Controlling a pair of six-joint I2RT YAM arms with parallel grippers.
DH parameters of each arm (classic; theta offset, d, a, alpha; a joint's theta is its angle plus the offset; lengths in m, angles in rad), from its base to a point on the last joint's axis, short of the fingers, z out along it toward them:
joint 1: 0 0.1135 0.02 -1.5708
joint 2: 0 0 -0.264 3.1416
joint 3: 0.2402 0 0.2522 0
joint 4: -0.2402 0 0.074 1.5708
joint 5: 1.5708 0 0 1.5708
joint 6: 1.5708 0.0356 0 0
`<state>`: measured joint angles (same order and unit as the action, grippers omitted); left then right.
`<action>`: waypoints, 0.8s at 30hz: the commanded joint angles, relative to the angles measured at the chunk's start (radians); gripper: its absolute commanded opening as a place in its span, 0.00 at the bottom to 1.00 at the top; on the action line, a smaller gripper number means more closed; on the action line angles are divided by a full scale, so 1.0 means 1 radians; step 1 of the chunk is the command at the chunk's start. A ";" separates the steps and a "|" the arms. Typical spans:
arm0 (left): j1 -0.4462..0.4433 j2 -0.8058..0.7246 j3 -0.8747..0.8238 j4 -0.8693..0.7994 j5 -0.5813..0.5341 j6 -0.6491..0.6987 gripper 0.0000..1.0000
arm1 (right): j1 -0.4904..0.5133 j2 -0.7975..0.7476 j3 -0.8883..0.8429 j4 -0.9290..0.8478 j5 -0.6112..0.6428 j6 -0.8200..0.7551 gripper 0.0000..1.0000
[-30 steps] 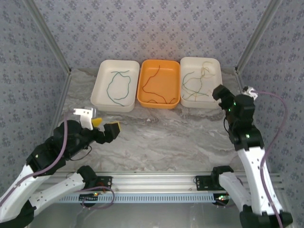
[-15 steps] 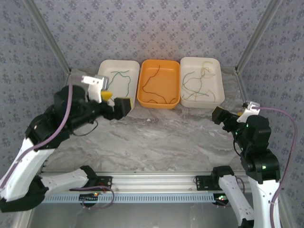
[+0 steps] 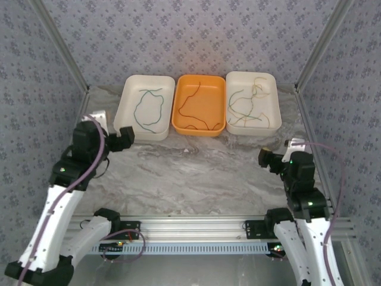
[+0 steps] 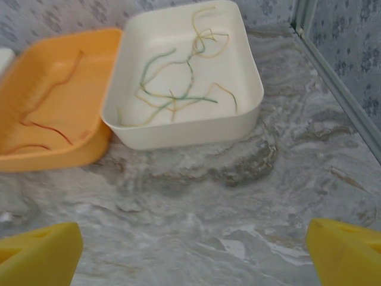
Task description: Untangle the cables
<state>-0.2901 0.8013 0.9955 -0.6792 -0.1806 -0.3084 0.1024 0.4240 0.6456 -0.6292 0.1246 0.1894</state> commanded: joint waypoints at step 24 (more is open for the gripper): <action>0.239 0.401 -0.715 1.355 0.014 0.247 0.99 | -0.243 0.596 -0.531 1.385 -0.119 -0.121 0.99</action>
<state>-0.0597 1.1225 0.2184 0.4793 -0.2169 -0.0937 -0.1471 0.9237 0.0620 0.5549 0.0570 0.0872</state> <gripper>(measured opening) 0.993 0.985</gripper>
